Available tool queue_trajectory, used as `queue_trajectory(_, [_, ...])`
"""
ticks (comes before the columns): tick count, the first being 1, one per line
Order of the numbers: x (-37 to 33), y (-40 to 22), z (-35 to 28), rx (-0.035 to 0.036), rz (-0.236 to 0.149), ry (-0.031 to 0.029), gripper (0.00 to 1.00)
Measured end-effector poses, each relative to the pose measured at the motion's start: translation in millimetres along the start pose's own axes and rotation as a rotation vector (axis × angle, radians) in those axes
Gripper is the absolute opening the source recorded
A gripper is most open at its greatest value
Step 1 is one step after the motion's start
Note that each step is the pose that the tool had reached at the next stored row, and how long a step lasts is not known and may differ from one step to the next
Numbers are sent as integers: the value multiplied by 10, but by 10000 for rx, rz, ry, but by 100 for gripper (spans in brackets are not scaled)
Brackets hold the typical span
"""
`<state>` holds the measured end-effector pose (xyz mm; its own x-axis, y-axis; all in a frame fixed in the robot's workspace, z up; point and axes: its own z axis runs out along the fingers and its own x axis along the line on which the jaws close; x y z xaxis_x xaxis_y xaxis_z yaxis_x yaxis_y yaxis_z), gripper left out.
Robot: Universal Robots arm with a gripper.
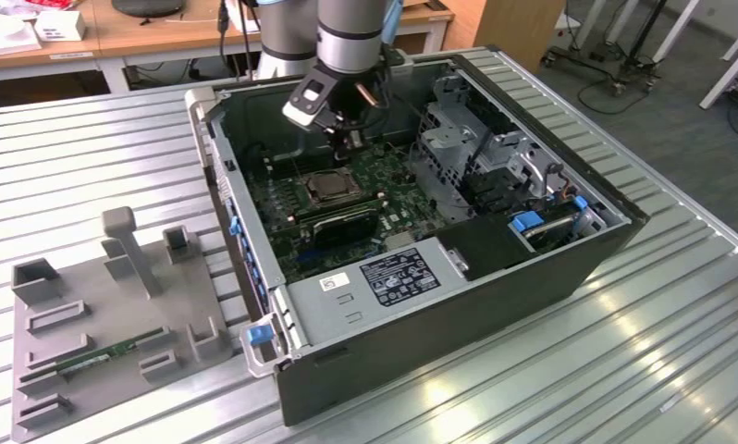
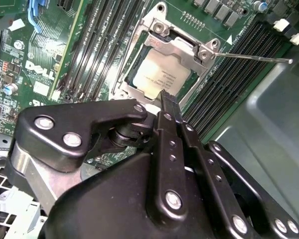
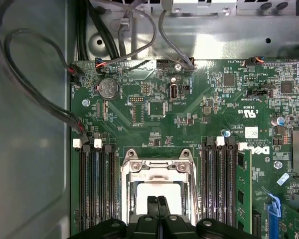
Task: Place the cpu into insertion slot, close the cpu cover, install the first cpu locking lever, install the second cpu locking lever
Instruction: 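Close the cpu cover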
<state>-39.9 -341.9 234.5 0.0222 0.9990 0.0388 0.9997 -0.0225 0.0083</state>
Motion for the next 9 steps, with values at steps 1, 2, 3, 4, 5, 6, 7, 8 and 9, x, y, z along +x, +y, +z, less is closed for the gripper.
queue_trajectory(1, [0, -5, 0, 0, 0, 0, 11])
queue_trajectory(2, [0, -10, 0, 0, 0, 0, 11])
queue_trajectory(3, [0, -15, 0, -1, 0, 0, 11])
queue_trajectory(4, [-1, -21, 0, 0, 0, 0, 11])
queue_trajectory(5, [-1, -26, 0, 0, 0, 0, 11])
queue_trajectory(6, [-1, -31, 0, 0, 0, 1, 11])
queue_trajectory(7, [-1, -36, 0, 0, 0, 0, 11])
queue_trajectory(8, [-1, -41, 0, -1, 0, 0, 11])
queue_trajectory(9, [-1, -46, 0, 0, 0, 0, 11])
